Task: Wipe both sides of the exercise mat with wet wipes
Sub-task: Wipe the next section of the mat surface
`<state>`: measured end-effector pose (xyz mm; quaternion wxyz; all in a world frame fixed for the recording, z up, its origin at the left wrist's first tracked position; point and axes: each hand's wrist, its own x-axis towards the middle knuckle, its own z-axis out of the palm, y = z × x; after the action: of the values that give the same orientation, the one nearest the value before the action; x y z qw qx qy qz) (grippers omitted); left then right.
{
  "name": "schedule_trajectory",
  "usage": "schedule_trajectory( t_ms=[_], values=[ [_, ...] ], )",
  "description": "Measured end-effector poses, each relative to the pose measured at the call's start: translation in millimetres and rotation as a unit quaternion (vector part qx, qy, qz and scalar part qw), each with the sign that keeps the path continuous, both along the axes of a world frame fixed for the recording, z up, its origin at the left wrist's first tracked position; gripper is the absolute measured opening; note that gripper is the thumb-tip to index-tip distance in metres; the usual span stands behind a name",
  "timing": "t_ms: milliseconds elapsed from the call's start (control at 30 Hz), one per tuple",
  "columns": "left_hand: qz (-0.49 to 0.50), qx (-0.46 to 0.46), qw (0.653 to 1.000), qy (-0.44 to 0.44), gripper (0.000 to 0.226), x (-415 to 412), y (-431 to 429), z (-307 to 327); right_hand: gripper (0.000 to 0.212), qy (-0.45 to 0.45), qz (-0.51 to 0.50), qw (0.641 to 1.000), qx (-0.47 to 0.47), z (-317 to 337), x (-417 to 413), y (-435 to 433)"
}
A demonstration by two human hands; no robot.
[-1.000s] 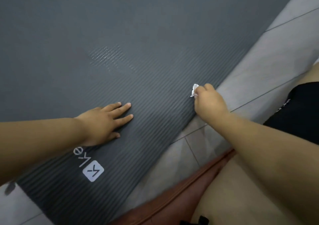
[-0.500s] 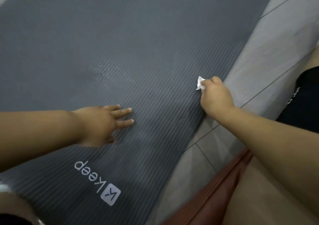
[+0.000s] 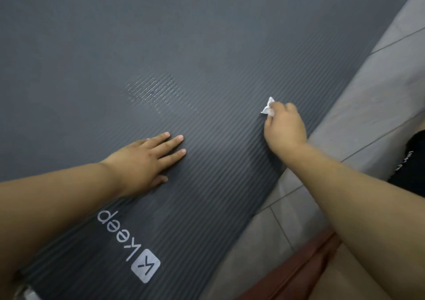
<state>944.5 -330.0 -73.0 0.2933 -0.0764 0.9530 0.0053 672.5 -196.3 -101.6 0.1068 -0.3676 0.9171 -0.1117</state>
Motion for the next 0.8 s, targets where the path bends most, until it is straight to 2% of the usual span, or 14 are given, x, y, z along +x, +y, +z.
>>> schedule_trajectory(
  t_ms=[33,100,167,233,267,333,433,500,533,567,633,733,767,800],
  values=[
    [0.005,0.006,1.0,0.003,0.065,1,1,-1,0.04,0.006,0.028,1.0,-0.014,-4,18,0],
    [0.024,0.03,0.999,0.027,0.061,9,1,-4,0.043,-0.014,0.18,0.98,-0.08,-9,63,11],
    [0.039,0.056,0.994,0.083,0.06,10,-3,-3,0.041,-0.058,0.41,0.907,-0.073,-9,104,31],
    [0.031,0.034,0.998,0.048,0.063,13,-8,-1,0.042,-0.085,0.548,0.832,-0.023,-2,109,30],
    [0.044,0.019,0.999,0.013,0.063,16,-11,-3,0.053,-0.07,0.562,0.824,-0.015,1,99,21],
    [0.059,-0.007,0.998,-0.022,0.062,17,-17,4,0.065,0.008,0.481,0.876,-0.05,-2,66,-7],
    [0.104,-0.004,0.994,-0.014,0.062,29,-27,5,0.044,0.053,0.191,0.98,-0.026,-2,3,-44],
    [0.118,0.0,0.993,-0.017,0.062,32,-28,4,0.041,0.017,0.037,0.999,-0.025,-3,4,-54],
    [0.12,0.002,0.993,-0.012,0.062,32,-27,3,0.041,0.015,0.03,0.999,-0.023,-6,19,-57],
    [0.127,0.006,0.992,-0.006,0.062,32,-26,2,0.041,0.018,0.071,0.997,-0.033,-10,40,-57],
    [0.15,0.021,0.989,-0.001,0.062,32,-26,1,0.046,-0.01,0.254,0.964,-0.071,-19,88,-45],
    [0.166,0.026,0.986,-0.008,0.063,33,-25,1,0.042,-0.019,0.543,0.836,-0.069,-10,116,-22],
    [0.175,0.025,0.984,-0.01,0.063,34,-26,2,0.04,0.01,0.583,0.81,-0.062,-7,105,-28],
    [0.188,0.024,0.982,-0.01,0.063,34,-26,3,0.04,0.05,0.583,0.809,-0.058,-6,89,-40]
  ],
)
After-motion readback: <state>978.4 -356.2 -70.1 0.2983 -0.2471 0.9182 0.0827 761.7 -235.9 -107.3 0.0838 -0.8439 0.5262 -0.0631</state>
